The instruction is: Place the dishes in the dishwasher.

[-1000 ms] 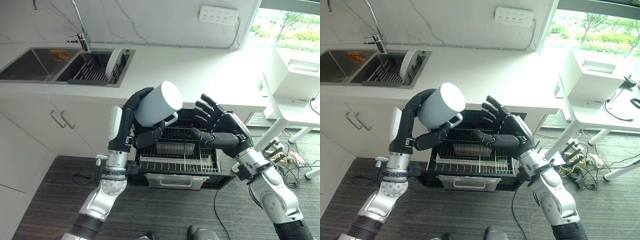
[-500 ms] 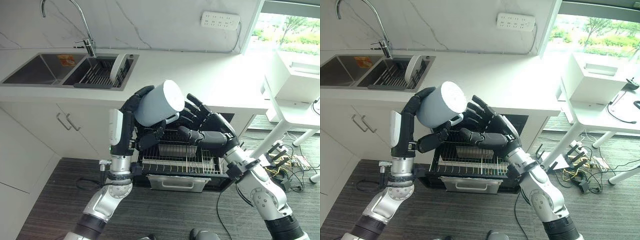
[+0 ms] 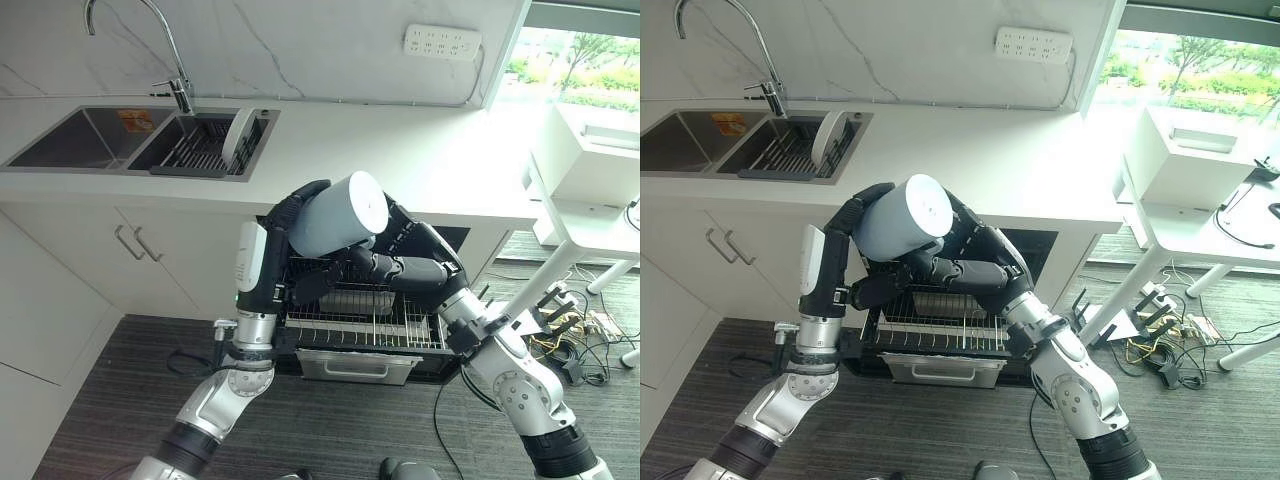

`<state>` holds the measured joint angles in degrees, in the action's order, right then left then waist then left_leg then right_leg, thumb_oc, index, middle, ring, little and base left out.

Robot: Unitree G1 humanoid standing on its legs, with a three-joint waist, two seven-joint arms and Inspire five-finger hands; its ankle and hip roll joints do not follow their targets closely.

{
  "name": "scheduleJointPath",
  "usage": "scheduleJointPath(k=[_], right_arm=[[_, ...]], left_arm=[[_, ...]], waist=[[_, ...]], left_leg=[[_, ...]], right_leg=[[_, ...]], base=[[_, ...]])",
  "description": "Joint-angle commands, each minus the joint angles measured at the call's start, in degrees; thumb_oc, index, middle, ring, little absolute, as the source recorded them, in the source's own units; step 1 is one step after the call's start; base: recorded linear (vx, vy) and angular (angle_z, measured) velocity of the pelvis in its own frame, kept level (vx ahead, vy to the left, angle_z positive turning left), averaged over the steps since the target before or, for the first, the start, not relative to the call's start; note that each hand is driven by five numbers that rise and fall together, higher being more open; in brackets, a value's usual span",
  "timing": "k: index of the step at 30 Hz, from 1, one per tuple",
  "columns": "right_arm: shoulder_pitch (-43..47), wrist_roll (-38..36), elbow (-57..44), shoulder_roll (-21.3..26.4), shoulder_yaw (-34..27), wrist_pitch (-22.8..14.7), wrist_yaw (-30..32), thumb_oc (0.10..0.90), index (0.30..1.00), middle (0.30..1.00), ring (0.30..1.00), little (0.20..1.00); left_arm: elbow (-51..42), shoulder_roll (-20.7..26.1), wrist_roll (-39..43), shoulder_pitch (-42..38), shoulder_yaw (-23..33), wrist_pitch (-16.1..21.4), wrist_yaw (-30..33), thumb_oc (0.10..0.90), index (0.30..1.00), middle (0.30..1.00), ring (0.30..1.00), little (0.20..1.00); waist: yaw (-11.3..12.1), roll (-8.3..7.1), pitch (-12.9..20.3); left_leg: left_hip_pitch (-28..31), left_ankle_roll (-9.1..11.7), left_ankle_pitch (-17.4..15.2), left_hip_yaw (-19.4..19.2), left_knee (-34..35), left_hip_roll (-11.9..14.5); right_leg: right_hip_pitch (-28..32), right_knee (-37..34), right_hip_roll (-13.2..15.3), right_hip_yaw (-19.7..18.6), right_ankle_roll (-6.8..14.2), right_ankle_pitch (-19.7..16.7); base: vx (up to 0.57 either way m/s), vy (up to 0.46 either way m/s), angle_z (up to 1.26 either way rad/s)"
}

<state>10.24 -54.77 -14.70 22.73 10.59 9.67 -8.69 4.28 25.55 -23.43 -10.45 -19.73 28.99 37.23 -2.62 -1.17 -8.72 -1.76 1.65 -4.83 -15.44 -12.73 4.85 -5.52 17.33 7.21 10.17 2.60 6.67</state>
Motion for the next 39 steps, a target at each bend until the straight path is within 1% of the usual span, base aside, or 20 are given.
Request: scheduleJointPath(k=[1,9,30,31,32,33,39], right_arm=[[7.2,-2.7,-4.8,-3.2,-0.8,-4.9,-0.6,0.800,0.900,0.900,0.900,0.900],[7.6,-2.2,-5.3,-3.4,-0.1,-5.1,-0.2,0.800,0.900,0.900,0.900,0.900],[8.4,-1.8,-5.9,-3.5,0.0,-6.2,0.6,0.800,0.900,0.900,0.900,0.900],[8.4,-1.6,-5.9,-3.6,0.0,-6.3,0.5,0.585,0.578,0.578,0.578,0.578],[8.5,-1.4,-5.9,-3.7,0.1,-6.4,0.5,0.482,0.422,0.422,0.422,0.422],[8.6,-1.4,-5.8,-3.7,0.2,-6.6,0.6,0.400,0.300,0.300,0.300,0.300],[8.9,-1.0,-6.2,-3.5,-0.1,-6.9,0.1,0.400,0.300,0.300,0.300,0.300]], left_arm=[[-1.2,-0.8,-1.2,-8.1,-0.7,5.1,2.0,0.400,0.300,0.300,0.300,0.300],[-1.2,-0.7,-1.3,-8.5,-2.1,5.2,1.6,0.400,0.300,0.300,0.300,0.300],[-1.3,-0.7,-1.2,-8.8,-5.9,6.1,-2.7,0.400,0.300,0.300,0.300,0.300],[-1.2,-0.8,-1.3,-8.8,-6.0,6.2,-2.6,0.400,0.300,0.300,0.300,0.300],[-1.1,-0.8,-1.4,-8.9,-6.2,6.1,-2.6,0.400,0.300,0.300,0.300,0.300],[-1.1,-0.8,-1.3,-9.0,-6.3,6.1,-2.6,0.400,0.300,0.300,0.300,0.300],[-1.1,-0.8,-1.1,-8.9,-6.6,6.4,-3.2,0.400,0.300,0.300,0.300,0.300]], waist=[[0.6,-1.93,4.6],[0.6,-1.84,4.6],[0.5,-1.96,4.3],[0.5,-1.95,4.3],[0.5,-1.94,4.3],[0.6,-1.92,4.4],[0.6,-1.83,4.4]], left_leg=[[1.0,-0.1,-11.0,3.0,-4.5,1.5],[1.0,-0.2,-11.1,2.9,-4.5,1.4],[0.7,-0.3,-11.0,2.8,-4.5,1.3],[0.7,-0.3,-11.0,2.8,-4.5,1.3],[0.7,-0.3,-11.0,2.8,-4.5,1.3],[0.7,-0.3,-11.0,2.8,-4.5,1.3],[0.5,-0.2,-10.9,2.9,-4.5,1.3]], right_leg=[[3.3,-0.1,0.7,0.9,4.0,3.5],[3.3,-0.1,0.8,0.8,4.1,3.5],[3.0,-0.1,0.7,0.7,4.2,3.3],[3.0,-0.1,0.7,0.7,4.2,3.3],[2.9,-0.1,0.7,0.7,4.2,3.3],[2.9,-0.1,0.7,0.7,4.2,3.3],[2.8,-0.1,0.6,0.7,4.2,3.3]], base=[[0.00,0.000,0.00],[0.00,0.000,0.00],[0.00,0.000,0.00],[0.00,0.000,0.00],[0.00,0.000,0.00],[0.00,0.000,0.00],[-0.02,0.000,0.00]])
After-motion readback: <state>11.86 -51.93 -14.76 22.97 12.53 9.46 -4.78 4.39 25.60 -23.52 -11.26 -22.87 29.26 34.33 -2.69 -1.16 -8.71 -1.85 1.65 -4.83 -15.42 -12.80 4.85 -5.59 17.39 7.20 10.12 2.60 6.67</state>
